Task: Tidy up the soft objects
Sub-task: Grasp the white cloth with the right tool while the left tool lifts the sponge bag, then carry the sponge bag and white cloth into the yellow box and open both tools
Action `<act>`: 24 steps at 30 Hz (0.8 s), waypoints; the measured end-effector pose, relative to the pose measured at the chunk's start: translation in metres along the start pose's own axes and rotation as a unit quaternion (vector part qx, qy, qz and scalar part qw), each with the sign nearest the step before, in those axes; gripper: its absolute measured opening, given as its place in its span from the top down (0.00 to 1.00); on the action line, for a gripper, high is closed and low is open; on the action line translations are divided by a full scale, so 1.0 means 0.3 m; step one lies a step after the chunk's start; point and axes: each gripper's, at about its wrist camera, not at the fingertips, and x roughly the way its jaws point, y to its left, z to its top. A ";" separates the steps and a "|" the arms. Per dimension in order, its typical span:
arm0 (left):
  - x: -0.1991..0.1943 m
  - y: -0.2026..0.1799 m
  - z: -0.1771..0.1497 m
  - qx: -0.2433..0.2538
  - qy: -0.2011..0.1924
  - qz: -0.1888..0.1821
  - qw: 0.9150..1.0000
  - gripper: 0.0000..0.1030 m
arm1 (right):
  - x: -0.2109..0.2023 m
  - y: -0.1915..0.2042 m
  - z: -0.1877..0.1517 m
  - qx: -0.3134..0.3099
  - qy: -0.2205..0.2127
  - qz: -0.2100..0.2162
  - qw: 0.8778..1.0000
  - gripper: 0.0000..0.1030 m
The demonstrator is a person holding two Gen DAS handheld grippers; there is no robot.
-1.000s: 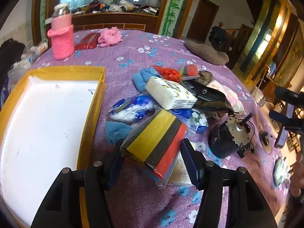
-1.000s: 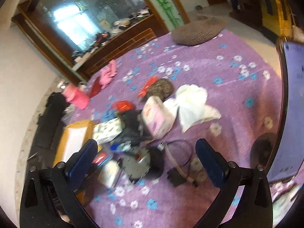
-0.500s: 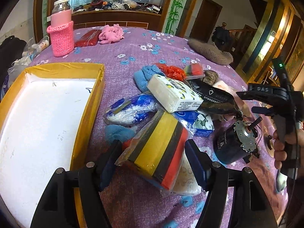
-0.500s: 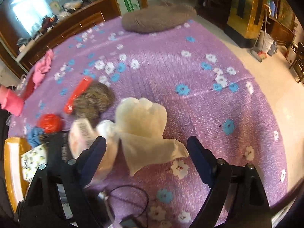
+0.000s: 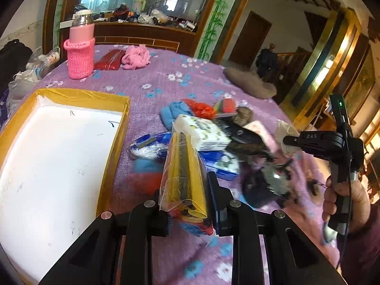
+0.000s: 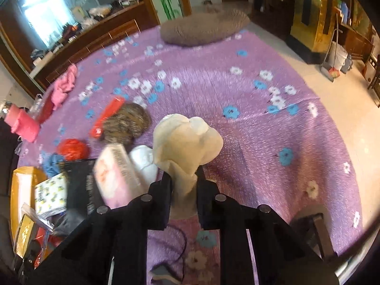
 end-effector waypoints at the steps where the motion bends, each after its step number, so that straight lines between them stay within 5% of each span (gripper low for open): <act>1: -0.024 0.001 -0.004 -0.002 -0.005 -0.004 1.000 0.78 | -0.037 0.007 -0.010 -0.004 -0.012 0.001 1.000 0.86; 7: -0.200 0.072 -0.005 -0.029 -0.033 -0.033 0.998 0.78 | -0.230 0.088 -0.054 -0.031 -0.056 0.037 0.997 0.86; 12: -0.318 0.208 0.040 -0.049 -0.050 -0.008 0.998 0.77 | -0.337 0.245 -0.110 -0.077 -0.057 0.105 0.990 0.86; 17: -0.297 0.384 0.132 -0.064 -0.033 0.037 0.997 0.77 | -0.291 0.487 -0.174 -0.114 -0.003 0.188 0.976 0.86; 24: -0.107 0.572 0.240 -0.126 0.013 0.026 0.992 0.77 | -0.058 0.845 -0.239 -0.134 0.089 0.245 0.956 0.86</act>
